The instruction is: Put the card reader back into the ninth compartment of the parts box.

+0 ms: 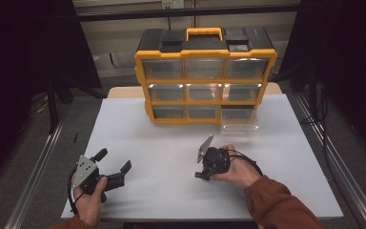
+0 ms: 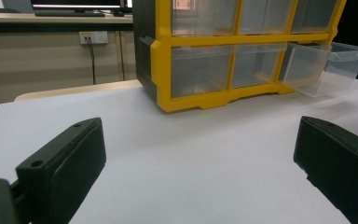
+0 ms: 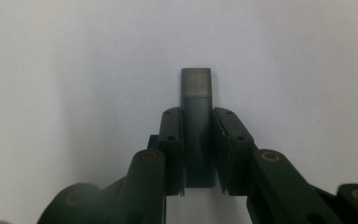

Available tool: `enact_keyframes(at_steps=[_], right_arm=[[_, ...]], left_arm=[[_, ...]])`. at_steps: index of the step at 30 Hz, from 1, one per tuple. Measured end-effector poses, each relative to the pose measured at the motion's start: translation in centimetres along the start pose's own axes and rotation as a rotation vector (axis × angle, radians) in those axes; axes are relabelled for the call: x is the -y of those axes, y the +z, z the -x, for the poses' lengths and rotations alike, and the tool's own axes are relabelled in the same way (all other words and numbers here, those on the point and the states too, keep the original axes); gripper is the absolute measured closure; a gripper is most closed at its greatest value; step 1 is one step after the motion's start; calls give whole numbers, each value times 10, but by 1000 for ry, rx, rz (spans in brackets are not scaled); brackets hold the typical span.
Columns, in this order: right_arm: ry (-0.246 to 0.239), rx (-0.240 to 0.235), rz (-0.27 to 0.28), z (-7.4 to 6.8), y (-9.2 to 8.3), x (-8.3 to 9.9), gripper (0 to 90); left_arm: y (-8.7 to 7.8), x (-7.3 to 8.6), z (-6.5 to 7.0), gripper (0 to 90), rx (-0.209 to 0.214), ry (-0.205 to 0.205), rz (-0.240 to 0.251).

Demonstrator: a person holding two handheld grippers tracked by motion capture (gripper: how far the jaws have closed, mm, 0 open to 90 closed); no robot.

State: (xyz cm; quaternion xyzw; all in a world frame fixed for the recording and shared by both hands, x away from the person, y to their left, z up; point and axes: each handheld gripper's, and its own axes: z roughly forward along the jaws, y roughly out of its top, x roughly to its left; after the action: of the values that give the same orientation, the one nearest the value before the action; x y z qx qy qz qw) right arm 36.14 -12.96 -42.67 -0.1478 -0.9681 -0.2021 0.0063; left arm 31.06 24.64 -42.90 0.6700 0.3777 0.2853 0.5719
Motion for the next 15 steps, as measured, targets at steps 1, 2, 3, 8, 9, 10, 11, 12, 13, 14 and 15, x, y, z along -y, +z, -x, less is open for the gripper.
enact_keyframes(at_steps=[1, 2, 3, 8, 9, 10, 11, 12, 13, 14, 15], right_arm=[[-2, 3, 1, 0, 0, 0, 739], [0, 4, -1, -1, 0, 0, 739], [-4, 5, -1, -1, 0, 0, 739], [4, 0, 6, 0, -1, 0, 739], [8, -2, 8, 1, -1, 1, 739], [10, -2, 11, 1, -1, 1, 739], [14, -6, 15, 1, -1, 1, 739], [18, -8, 17, 1, -1, 2, 739], [21, -7, 17, 1, -1, 2, 739], [20, -5, 18, 1, -1, 2, 739], [19, -4, 19, 1, -1, 2, 739]], left_arm=[[0, 0, 0, 22, 1, 3, -2], [0, 0, 0, 22, 0, 0, 0], [0, 0, 0, 22, 3, 6, -3], [0, 0, -1, 22, 4, 8, -4], [0, 0, -1, 22, 5, 9, -4], [0, 0, 0, 22, 5, 7, -2], [0, 0, 0, 22, 5, 6, -2], [0, 0, 0, 22, 5, 6, -1], [0, 0, 0, 22, 2, 0, 1], [0, 0, 0, 23, 3, 0, 3], [0, 0, 0, 22, 5, -3, 5]])
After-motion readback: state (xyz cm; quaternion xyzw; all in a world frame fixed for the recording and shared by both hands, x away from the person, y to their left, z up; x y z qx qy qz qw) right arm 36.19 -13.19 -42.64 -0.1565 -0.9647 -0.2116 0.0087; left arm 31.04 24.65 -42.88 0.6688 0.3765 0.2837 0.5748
